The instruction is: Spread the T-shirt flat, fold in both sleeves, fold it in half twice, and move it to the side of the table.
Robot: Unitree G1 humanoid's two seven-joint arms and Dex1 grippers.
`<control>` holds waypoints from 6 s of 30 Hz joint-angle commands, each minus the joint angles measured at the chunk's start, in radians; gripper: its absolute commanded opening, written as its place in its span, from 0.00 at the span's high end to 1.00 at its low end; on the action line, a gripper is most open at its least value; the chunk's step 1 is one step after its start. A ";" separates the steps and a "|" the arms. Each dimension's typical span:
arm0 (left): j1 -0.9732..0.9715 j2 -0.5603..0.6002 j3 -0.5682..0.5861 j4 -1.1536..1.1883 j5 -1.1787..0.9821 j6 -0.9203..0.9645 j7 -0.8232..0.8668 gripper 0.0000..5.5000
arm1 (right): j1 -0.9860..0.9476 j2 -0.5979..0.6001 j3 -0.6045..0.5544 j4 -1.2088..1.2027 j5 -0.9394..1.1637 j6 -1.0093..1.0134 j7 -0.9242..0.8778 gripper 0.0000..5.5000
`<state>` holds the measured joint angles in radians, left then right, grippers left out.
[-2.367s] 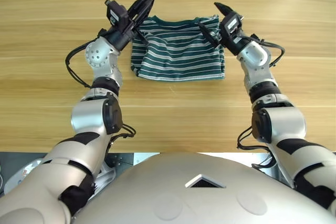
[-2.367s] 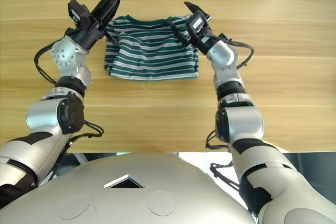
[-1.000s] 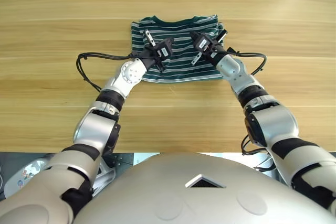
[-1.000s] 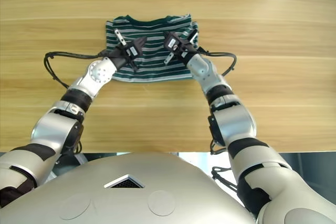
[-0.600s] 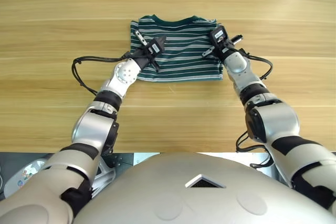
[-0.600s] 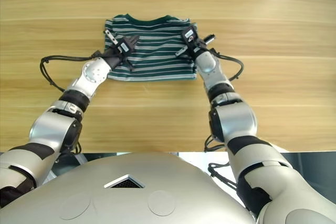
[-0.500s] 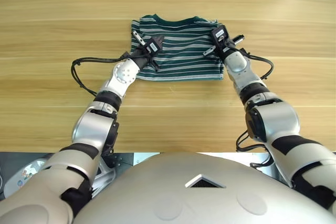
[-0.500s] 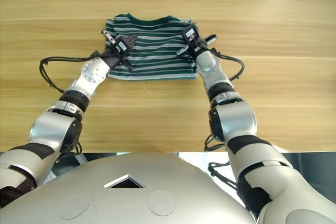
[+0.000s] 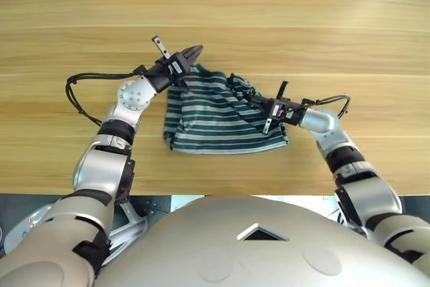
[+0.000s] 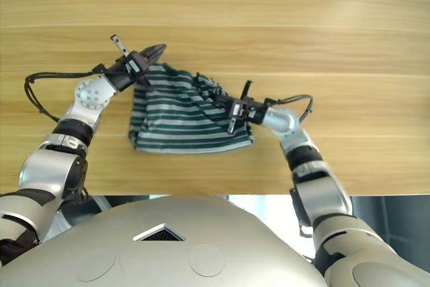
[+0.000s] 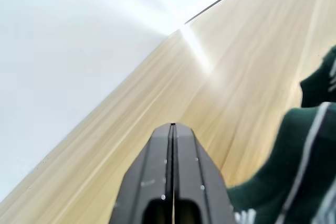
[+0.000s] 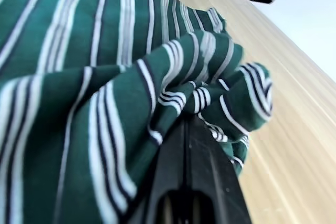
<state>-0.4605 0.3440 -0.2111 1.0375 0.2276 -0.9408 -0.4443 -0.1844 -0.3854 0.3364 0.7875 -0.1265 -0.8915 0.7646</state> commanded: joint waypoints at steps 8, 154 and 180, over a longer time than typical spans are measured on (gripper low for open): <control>-0.028 0.034 0.006 0.023 0.012 -0.003 0.033 1.00 | 0.155 -0.107 -0.029 -0.245 -0.004 0.228 -0.051 1.00; 0.509 0.753 -0.161 -0.965 -0.523 0.142 -0.773 0.42 | 0.503 -0.600 -0.329 -0.853 0.278 0.374 0.243 0.32; 0.576 0.545 -0.289 -0.927 -0.087 0.070 -0.606 0.03 | 0.574 -0.518 -0.077 -0.968 0.007 0.277 0.211 0.05</control>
<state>0.1006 0.8930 -0.4732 0.0964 0.0838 -0.8748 -1.0483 0.4031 -0.9081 0.2483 -0.1660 -0.1102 -0.6167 0.9822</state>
